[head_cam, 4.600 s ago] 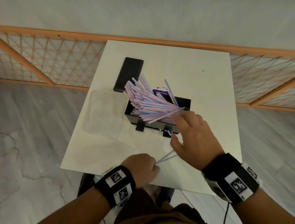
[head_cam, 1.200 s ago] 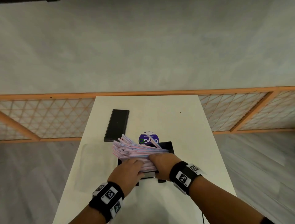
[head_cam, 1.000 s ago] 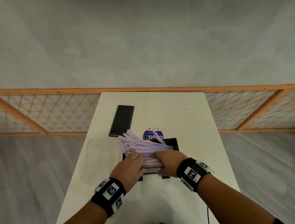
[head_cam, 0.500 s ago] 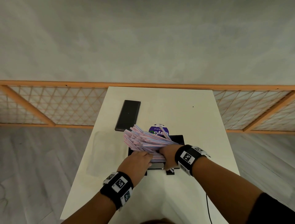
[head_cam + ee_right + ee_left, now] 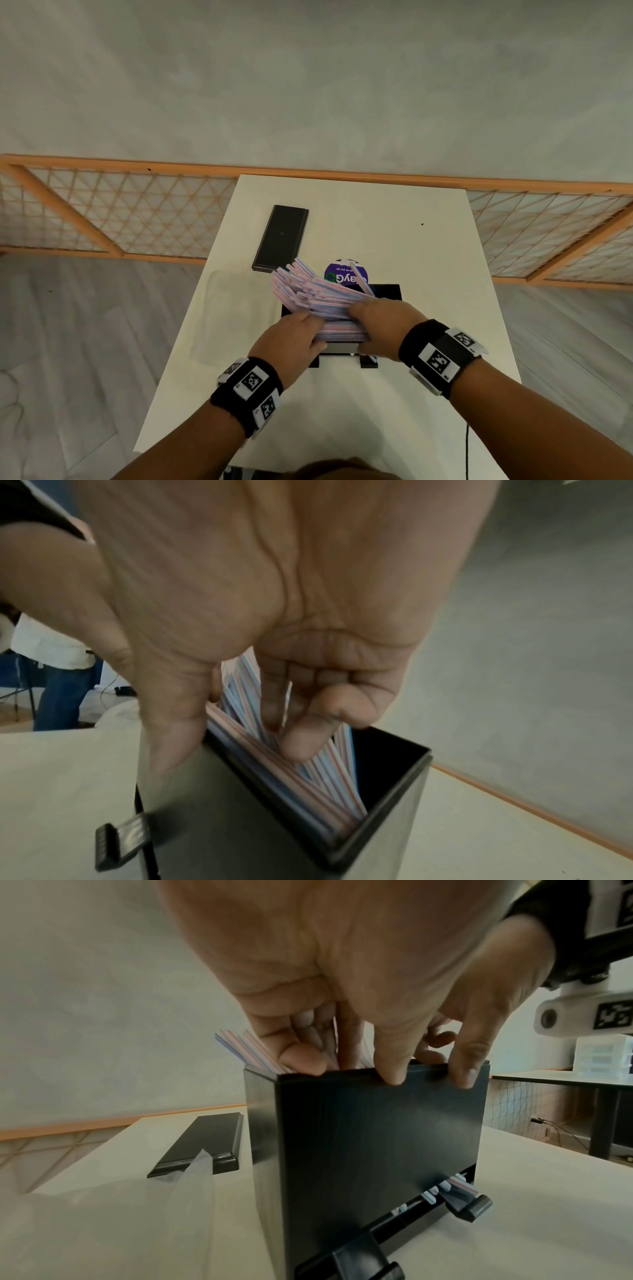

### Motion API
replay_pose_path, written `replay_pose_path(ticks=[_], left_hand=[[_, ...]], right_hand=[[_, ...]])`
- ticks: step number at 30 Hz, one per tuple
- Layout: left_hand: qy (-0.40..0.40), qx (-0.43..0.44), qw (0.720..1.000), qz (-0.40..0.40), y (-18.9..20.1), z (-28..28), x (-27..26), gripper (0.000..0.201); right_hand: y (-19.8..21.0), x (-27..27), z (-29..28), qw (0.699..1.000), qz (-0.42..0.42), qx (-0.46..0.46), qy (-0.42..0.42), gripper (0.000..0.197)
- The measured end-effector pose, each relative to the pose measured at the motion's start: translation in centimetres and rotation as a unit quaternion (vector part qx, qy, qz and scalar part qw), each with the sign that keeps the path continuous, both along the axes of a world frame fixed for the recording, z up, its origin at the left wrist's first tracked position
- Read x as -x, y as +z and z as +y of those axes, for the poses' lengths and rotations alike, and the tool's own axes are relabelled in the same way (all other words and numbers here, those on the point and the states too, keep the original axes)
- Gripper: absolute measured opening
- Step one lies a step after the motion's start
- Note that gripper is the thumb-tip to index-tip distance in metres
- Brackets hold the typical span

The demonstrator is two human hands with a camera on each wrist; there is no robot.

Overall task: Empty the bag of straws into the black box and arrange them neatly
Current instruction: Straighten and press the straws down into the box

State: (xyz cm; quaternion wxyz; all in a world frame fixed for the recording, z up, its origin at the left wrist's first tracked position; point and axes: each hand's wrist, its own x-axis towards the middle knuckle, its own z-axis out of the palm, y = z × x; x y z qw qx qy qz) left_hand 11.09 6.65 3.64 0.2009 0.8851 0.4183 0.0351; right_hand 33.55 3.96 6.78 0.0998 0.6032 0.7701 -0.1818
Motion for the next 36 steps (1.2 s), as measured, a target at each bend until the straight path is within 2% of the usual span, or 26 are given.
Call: replay_pose_path(ticks=[4,7,9,16,19,23,25,27,30,36], left_hand=[[0.001,-0.037,0.999,-0.023,0.2,-0.4,1.0,0.022],[-0.01,-0.071,0.997,-0.019,-0.2,-0.7,1.3,0.017],[-0.015,-0.09,0.996,-0.009,-0.5,-0.8,1.2,0.016],[-0.013,-0.083,0.996,-0.007,-0.8,-1.0,1.4,0.017],[0.011,-0.057,0.998,-0.022,0.0,-1.3,1.4,0.017],[0.092,0.032,0.99,-0.097,1.0,-1.2,1.7,0.012],[0.158,0.088,0.97,-0.16,1.4,-1.1,1.6,0.008],[0.217,0.133,0.945,-0.205,1.6,-1.0,1.4,0.018],[0.227,0.171,0.94,-0.188,1.8,-1.1,0.9,0.034],[0.191,0.122,0.955,-0.193,1.0,-1.1,0.1,0.033]], right_hand=[[0.1,-0.2,-1.4,0.999,0.024,-0.049,-0.005,0.036],[-0.6,-0.1,-2.1,0.999,0.03,-0.016,-0.004,0.026],[-1.2,0.0,-2.4,1.0,0.012,0.006,0.001,0.027],[-1.7,-0.1,-3.1,0.999,0.026,-0.027,-0.022,0.023],[-1.3,0.2,-3.7,0.995,0.068,-0.057,-0.041,0.021],[-1.0,-0.5,-3.8,0.963,0.162,-0.142,-0.16,0.021],[-0.9,-0.8,-3.0,0.95,0.168,-0.164,-0.207,0.021],[-1.1,-0.9,-1.9,0.95,0.166,-0.137,-0.226,0.026],[-1.9,-0.1,-1.0,0.964,0.17,-0.081,-0.187,0.032],[-2.7,2.6,-0.2,0.979,0.166,-0.082,-0.083,0.025]])
